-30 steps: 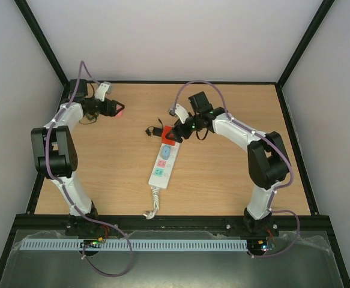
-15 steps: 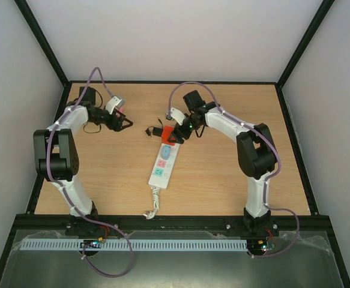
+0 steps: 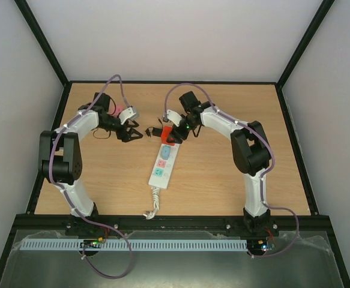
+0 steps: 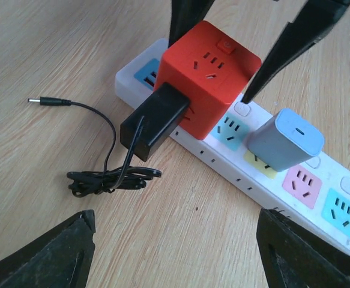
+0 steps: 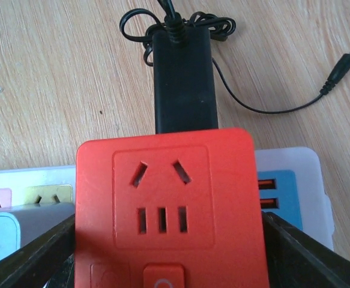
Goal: Pull the plug off the socket
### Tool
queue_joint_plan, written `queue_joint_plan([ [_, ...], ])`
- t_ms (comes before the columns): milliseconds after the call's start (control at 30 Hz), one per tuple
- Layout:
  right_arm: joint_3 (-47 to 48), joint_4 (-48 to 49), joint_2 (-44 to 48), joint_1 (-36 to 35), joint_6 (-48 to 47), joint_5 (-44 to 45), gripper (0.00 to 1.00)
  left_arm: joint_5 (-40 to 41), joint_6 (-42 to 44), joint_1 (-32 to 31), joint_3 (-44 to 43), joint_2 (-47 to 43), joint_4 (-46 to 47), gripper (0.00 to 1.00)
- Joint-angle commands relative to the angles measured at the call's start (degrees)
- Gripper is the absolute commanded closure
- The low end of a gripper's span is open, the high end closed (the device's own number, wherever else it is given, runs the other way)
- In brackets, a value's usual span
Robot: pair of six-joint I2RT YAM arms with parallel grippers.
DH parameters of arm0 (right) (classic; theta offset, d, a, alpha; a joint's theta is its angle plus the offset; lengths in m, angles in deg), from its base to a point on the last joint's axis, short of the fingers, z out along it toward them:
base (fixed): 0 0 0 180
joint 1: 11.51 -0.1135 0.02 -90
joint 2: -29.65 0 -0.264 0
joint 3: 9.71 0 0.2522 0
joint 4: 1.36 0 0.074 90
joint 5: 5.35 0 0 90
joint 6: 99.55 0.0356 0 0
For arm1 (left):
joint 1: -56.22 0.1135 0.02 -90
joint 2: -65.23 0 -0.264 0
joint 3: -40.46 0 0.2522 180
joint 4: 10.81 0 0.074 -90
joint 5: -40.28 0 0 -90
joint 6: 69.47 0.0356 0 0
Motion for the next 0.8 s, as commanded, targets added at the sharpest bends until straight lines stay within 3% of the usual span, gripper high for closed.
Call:
queue_joint_plan([
  [0,2.51,-1.89,-1.46,-0.50,-1.63,-0.35,0.29,-2.93,9.03,-0.80,0.96,-1.11,-1.36,0.24],
  [333,-0.26,-5.64,-0.98,-0.50,-9.64,-2.70,0.59,1.13,16.98,-4.72,4.43,-2.11,-0.18,0.25],
  [767,-0.81,-10.21,-2.22,-0.50,-15.79,-7.18,0.75,6.50,11.85,-10.54,10.76,-5.81,13.00,0.27],
])
